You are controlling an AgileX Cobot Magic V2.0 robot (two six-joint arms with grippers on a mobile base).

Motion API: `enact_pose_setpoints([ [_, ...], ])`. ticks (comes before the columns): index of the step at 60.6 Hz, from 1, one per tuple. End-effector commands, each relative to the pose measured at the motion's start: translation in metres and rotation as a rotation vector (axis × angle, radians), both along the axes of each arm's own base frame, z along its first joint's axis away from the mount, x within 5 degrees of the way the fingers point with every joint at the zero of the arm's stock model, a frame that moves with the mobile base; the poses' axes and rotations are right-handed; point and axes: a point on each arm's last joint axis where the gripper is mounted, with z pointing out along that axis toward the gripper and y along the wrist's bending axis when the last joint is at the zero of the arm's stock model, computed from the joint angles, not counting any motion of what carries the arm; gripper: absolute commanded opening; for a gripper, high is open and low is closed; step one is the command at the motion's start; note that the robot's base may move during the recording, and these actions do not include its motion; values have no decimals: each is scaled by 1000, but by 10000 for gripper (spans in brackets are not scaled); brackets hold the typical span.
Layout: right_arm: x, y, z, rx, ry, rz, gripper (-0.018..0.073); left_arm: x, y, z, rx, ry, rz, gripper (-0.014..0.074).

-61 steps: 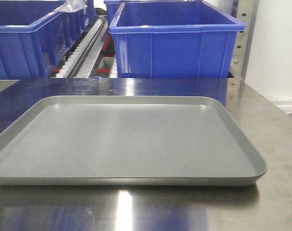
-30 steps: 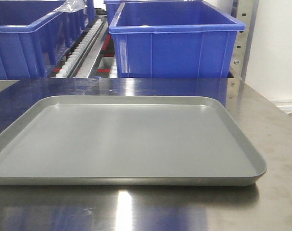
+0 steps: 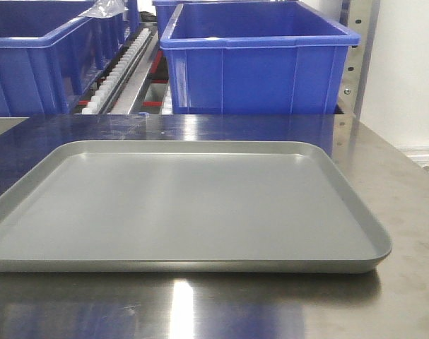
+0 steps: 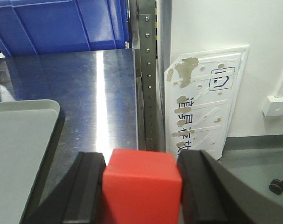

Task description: Sort and place red and blue blocks on shelf

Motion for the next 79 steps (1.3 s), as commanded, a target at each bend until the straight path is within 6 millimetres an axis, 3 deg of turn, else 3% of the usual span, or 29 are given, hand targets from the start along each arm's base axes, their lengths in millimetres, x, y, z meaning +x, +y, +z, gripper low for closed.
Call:
enact_pose_setpoints([
  [1,2,-1,17,-19,-116,-5,56,3,0,16,-3,-109,-5,134],
  [79,2,-1,17,-19,-116,-5,56,3,0,16,-3,-109,-5,134],
])
